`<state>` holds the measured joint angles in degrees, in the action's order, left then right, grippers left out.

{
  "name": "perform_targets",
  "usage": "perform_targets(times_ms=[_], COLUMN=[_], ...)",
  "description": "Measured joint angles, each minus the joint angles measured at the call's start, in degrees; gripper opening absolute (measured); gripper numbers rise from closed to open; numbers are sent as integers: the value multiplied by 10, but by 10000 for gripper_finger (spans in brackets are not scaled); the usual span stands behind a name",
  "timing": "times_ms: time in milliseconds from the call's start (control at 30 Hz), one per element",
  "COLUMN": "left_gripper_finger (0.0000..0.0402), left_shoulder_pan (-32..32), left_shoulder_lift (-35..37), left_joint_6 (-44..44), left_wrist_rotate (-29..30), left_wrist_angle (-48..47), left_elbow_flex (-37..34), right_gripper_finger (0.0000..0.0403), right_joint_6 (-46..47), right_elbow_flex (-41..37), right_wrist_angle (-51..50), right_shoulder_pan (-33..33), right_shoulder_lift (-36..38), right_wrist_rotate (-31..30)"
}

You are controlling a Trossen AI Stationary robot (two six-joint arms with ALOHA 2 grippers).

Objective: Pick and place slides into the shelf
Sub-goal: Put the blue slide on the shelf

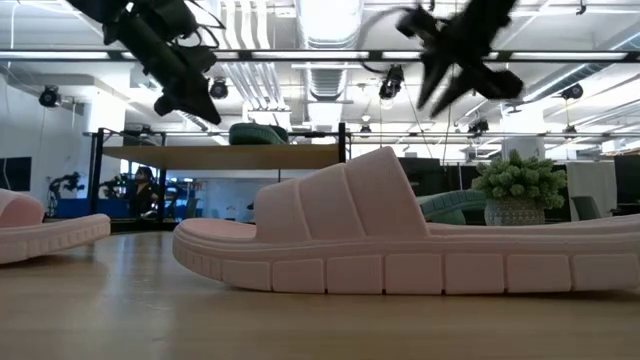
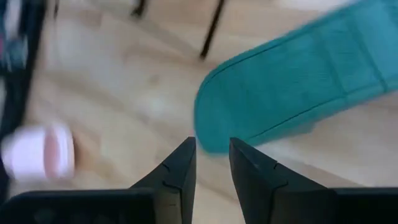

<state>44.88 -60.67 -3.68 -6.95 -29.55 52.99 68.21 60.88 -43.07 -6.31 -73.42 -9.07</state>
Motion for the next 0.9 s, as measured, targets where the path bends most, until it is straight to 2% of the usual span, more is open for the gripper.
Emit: perform_targets(times_ms=[133,300,467,633,900], left_gripper_finger=[2,2,2,2,2], left_shoulder_pan=[0,0,0,0,0], left_shoulder_lift=[-11,-10,0,4,2], left_joint_6=[0,-2,-4,-4,-4], left_wrist_rotate=[-6,-6,-6,-6,-5], left_wrist_angle=[1,1,1,1,3], left_elbow_flex=[0,0,0,0,0], right_gripper_finger=[89,96,137,194,245], right_joint_6=[119,199,239,259,263], right_elbow_flex=[-121,-225,-313,-372,-406], right_wrist_angle=[45,66,183,306,355], right_shoulder_pan=[11,14,14,14,13], right_shoulder_lift=[66,117,144,144,111], right_wrist_rotate=[-67,-75,-97,-126,-148])
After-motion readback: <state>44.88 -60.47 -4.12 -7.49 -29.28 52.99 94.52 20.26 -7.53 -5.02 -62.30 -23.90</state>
